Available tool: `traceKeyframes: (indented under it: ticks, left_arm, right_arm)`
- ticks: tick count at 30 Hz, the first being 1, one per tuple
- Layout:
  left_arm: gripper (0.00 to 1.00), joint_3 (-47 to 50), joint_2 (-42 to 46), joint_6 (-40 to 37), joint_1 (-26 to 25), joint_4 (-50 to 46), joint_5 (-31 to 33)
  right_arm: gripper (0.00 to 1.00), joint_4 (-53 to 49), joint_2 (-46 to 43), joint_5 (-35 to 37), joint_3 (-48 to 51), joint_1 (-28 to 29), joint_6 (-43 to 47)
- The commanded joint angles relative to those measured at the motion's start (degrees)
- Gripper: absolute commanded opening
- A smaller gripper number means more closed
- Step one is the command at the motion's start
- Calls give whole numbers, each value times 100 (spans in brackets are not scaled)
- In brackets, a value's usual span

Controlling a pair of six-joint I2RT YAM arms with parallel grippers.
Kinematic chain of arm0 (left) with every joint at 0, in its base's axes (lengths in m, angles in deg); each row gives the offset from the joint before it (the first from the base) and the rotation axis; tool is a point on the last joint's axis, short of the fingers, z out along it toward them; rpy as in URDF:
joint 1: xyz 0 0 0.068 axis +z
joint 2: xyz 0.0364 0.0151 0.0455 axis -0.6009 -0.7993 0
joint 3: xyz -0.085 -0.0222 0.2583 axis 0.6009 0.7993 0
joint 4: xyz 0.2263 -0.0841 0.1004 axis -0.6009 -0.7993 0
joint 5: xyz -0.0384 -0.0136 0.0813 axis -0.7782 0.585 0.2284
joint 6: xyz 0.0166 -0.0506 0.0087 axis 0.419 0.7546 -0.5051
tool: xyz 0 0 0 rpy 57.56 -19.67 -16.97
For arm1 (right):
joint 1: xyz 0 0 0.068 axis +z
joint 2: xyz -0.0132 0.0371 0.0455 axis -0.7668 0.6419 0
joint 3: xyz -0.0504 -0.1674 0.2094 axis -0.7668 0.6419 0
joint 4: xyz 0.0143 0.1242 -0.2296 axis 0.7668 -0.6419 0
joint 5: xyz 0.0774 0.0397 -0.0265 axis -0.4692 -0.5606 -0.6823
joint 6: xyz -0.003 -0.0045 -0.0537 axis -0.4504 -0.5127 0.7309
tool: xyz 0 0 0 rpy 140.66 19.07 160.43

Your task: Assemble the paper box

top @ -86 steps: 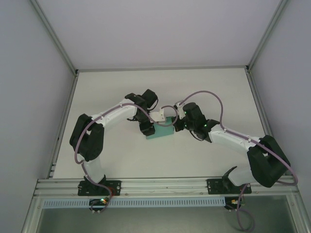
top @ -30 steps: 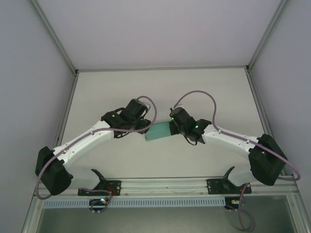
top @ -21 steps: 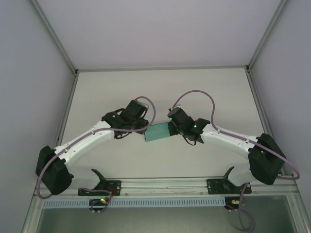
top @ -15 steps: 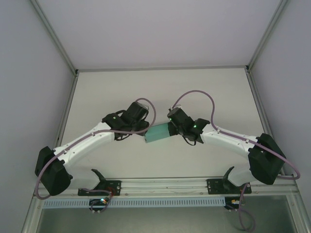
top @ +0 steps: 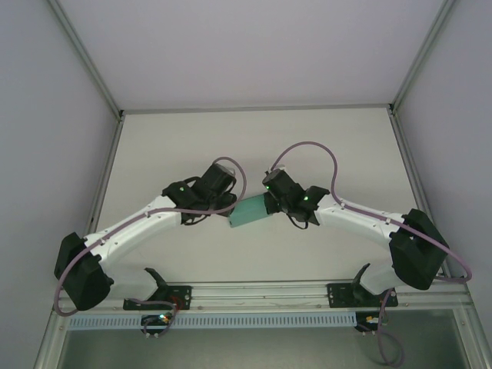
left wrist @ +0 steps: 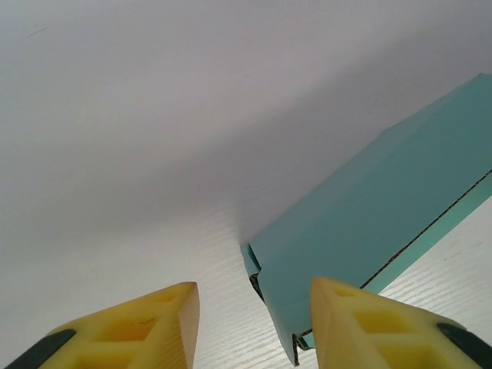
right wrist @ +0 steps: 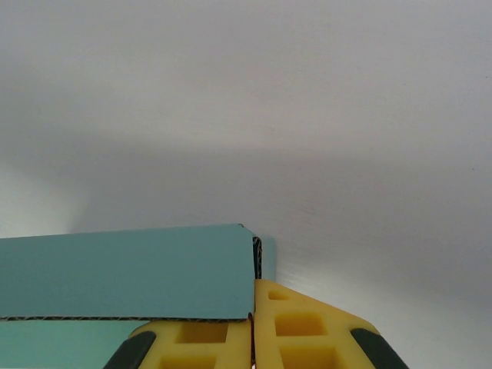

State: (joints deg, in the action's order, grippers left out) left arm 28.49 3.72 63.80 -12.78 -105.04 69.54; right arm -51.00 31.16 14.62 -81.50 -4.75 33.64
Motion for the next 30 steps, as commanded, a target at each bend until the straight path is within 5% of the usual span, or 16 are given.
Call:
traceKeyframes:
  ticks: [1, 12, 15, 25, 30]
  left_arm:
    - [48, 75, 188, 237, -200, -373, 68]
    - [49, 199, 678, 341, -86, -225, 331]
    - [40, 322, 660, 412, 114, -125, 58]
    - [38, 420, 268, 447, 174, 317, -269]
    - [22, 381, 44, 552, 310, 338, -158]
  right_arm:
    - [0, -828, 279, -113, 100, 73, -157]
    - [0, -789, 285, -166, 115, 82, -172]
    - [0, -786, 274, -166, 114, 99, -174]
    - [0, -782, 315, -165, 100, 131, -183]
    - [0, -760, 285, -166, 126, 140, -174]
